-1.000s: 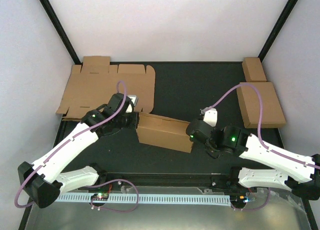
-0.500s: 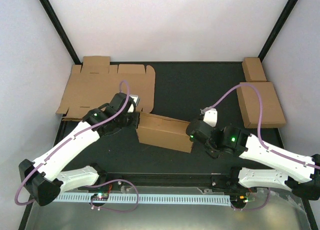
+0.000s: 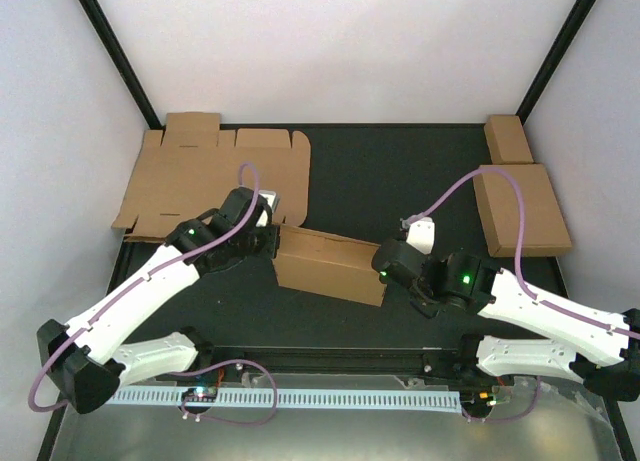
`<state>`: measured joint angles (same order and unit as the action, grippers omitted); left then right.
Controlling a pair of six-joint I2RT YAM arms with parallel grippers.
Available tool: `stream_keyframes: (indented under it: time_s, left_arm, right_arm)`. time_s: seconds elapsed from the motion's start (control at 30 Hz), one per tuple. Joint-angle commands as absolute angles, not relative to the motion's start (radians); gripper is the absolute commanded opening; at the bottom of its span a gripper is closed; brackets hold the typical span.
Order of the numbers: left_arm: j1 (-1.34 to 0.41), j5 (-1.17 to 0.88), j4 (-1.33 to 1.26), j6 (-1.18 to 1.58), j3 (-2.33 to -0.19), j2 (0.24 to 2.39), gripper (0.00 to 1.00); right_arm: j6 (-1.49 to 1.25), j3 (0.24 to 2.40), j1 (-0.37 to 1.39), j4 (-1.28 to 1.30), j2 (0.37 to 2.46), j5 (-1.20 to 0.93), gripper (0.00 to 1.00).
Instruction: Fold the paper box
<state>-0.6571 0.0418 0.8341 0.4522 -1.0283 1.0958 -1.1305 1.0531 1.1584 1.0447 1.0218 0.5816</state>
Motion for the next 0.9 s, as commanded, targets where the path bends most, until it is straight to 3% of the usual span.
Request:
stream_keyframes:
  time_s: [0.0,0.87]
  left_arm:
    - [-0.668,0.058,0.875,0.477,-0.979,1.088,0.02]
    - [-0.785,0.268,0.953,0.535,-0.951,1.128,0.01]
  right_arm:
    - [-1.138,1.018,1.162,1.075,1.035,0.539,0.02]
    - [-1.126,1.014,1.163,1.067,1.043,0.536,0.02]
